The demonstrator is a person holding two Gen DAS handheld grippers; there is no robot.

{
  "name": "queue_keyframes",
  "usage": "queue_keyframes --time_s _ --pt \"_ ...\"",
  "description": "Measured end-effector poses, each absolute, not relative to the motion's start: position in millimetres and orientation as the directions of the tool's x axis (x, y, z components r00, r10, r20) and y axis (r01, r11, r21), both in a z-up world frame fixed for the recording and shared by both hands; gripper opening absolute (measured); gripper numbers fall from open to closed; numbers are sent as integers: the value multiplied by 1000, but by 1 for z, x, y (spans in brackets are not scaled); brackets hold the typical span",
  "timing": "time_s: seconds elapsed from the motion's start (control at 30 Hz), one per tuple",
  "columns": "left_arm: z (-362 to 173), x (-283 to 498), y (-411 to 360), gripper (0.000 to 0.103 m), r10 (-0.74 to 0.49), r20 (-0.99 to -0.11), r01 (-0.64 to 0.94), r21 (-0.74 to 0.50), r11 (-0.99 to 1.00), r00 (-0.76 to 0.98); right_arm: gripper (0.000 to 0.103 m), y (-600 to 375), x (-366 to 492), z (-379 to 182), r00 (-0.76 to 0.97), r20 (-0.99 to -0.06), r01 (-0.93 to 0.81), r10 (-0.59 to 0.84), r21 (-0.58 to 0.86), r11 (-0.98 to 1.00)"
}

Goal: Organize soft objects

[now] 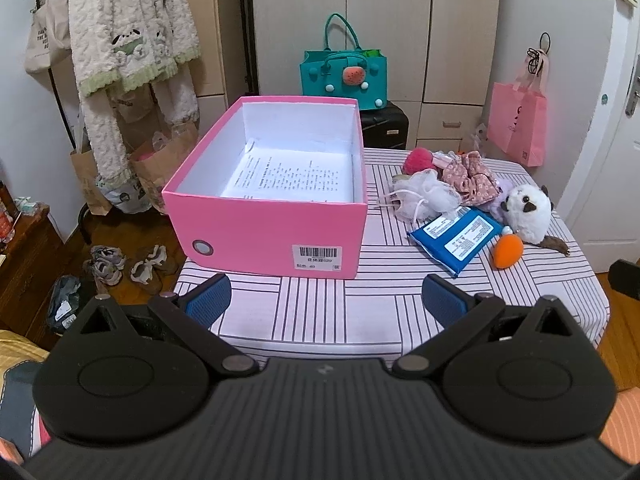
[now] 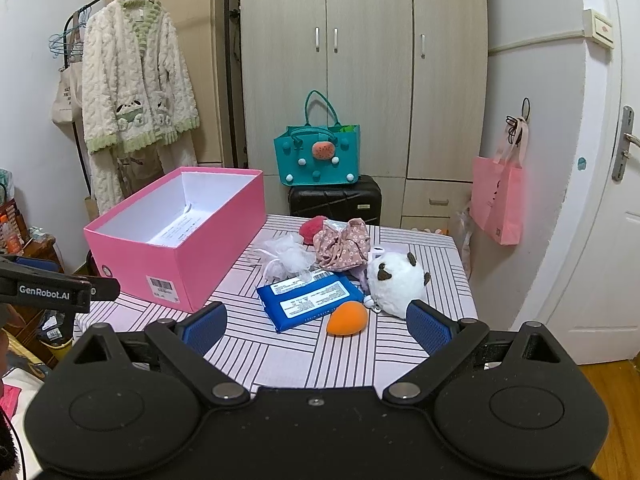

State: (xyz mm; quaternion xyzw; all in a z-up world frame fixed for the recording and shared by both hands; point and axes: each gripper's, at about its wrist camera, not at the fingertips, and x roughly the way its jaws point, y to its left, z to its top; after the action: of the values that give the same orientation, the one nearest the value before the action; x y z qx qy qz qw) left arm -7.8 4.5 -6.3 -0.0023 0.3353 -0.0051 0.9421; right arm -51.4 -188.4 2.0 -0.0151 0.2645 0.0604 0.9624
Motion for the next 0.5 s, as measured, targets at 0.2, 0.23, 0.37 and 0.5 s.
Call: queue_keyframes --time_s 0.2,0.23,0.37,0.5 --pt "-7 -8 6 103 -13 -630 12 -6 1000 776 98 -188 -51 1 853 -510 -126 111 4 992" --pt "-8 -9 5 103 -14 -630 14 -5 1000 777 98 -188 -51 2 852 -511 -127 110 3 992" --pt "-8 -10 3 103 -16 -626 22 2 1000 780 98 -188 -51 1 851 -514 -125 108 2 992" --pt "-6 -12 3 103 -28 -602 28 -9 1000 798 98 -190 -53 3 855 -508 -122 107 4 993"
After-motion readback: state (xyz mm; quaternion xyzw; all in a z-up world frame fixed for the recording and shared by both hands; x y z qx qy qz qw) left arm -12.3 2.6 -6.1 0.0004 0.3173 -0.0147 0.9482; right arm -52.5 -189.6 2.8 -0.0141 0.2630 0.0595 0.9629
